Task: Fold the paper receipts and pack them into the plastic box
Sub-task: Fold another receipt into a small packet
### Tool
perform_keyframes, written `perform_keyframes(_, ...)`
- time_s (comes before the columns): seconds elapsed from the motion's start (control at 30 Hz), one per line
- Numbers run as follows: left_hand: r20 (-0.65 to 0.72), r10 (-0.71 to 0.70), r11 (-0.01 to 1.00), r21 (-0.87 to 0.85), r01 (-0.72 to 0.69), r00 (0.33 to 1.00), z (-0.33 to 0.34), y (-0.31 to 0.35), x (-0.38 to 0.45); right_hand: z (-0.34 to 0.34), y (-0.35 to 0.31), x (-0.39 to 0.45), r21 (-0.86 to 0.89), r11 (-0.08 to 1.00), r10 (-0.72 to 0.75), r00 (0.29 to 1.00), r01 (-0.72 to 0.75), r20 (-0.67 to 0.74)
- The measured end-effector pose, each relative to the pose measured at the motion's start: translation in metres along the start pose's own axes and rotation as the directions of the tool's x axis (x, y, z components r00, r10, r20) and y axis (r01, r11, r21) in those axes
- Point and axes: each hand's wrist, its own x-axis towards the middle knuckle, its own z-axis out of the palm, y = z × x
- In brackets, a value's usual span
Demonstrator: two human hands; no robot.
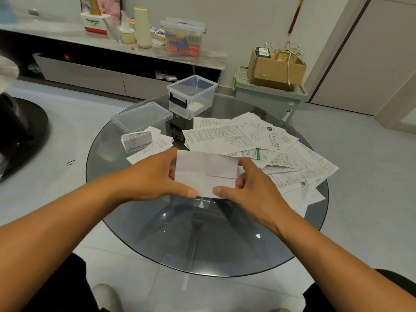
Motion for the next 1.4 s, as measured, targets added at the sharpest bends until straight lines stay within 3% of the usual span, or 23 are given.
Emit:
perform_keyframes(0.1, -0.205, -0.008, 0.993, 0.113, 0.032, 0.979, 0.015, -0.007, 0.006, 0.009, -0.011, -0.006, -0.147, 0.989, -0.026, 0.999, 0.023, -0.022)
perform_keyframes(0.33, -0.294, -0.089, 0.989, 0.085, 0.119, 0.951, 0.018, -0.013, 0.014, 0.009, -0.003, 0.006, -0.142, 0.987, 0.065, 0.995, -0.075, -0.072)
perform_keyframes(0.47, -0.318, -0.038, 0.964, 0.236, 0.118, 0.947, 0.016, -0.017, 0.016, 0.006, 0.000, 0.007, -0.144, 0.983, 0.102, 0.992, -0.112, -0.075)
perform_keyframes(0.53, -0.248, -0.013, 0.950, 0.298, 0.089, 0.969, 0.014, -0.016, 0.017, 0.004, 0.000, 0.006, -0.153, 0.982, 0.093, 0.991, -0.107, -0.096)
perform_keyframes(0.67, -0.106, 0.042, 0.932, 0.361, -0.001, 0.994, 0.010, -0.018, 0.019, -0.003, -0.002, 0.004, 0.052, 0.997, 0.060, 0.992, -0.055, -0.111)
perform_keyframes(0.77, -0.077, 0.043, 0.926, 0.377, -0.011, 0.996, 0.010, -0.016, 0.014, -0.008, -0.010, 0.001, 0.289, 0.957, 0.037, 0.996, -0.011, -0.084)
perform_keyframes(0.87, -0.092, 0.044, 0.894, 0.448, 0.002, 0.995, 0.019, -0.005, 0.008, -0.006, -0.015, -0.002, 0.386, 0.918, -0.091, 0.996, 0.091, -0.017)
perform_keyframes(1.0, -0.178, 0.091, 0.908, 0.420, -0.008, 0.980, 0.029, 0.001, 0.010, 0.004, -0.015, -0.006, 0.234, 0.952, -0.229, 0.966, 0.196, 0.122)
perform_keyframes(1.1, -0.206, 0.044, 0.989, 0.149, -0.013, 0.978, 0.026, -0.006, 0.015, 0.006, -0.015, -0.007, 0.053, 0.956, -0.293, 0.939, 0.289, 0.180)
perform_keyframes(1.17, -0.184, 0.050, 0.995, 0.098, -0.033, 0.982, 0.021, -0.009, 0.015, 0.007, -0.015, -0.005, -0.053, 0.932, -0.344, 0.920, 0.359, 0.188)
perform_keyframes(1.27, -0.192, 0.098, 0.947, 0.320, -0.032, 0.977, 0.017, -0.016, 0.016, 0.008, -0.014, 0.001, -0.160, 0.902, -0.368, 0.907, 0.402, 0.205)
perform_keyframes(1.4, -0.102, 0.084, 0.791, 0.612, -0.004, 0.991, 0.018, -0.017, 0.016, 0.015, -0.008, 0.007, -0.237, 0.890, -0.364, 0.920, 0.390, 0.146)
